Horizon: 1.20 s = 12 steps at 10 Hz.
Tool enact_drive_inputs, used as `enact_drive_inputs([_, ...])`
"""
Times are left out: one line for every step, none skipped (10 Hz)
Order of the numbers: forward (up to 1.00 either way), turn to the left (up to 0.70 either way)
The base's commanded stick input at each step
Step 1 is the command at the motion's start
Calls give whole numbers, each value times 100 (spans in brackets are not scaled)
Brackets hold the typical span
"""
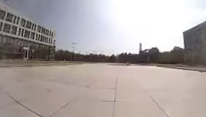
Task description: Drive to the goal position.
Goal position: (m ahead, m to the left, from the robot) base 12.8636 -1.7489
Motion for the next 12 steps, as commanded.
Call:
enact_drive_inputs([70, 0])
enact_drive_inputs([70, 0])
enact_drive_inputs([70, 0])
enact_drive_inputs([70, 0])
enact_drive_inputs([70, 0])
enact_drive_inputs([70, 0])
enact_drive_inputs([70, 0])
enact_drive_inputs([70, 0])
enact_drive_inputs([70, 0])
enact_drive_inputs([69, 0])
enact_drive_inputs([68, 0])
enact_drive_inputs([66, 0])
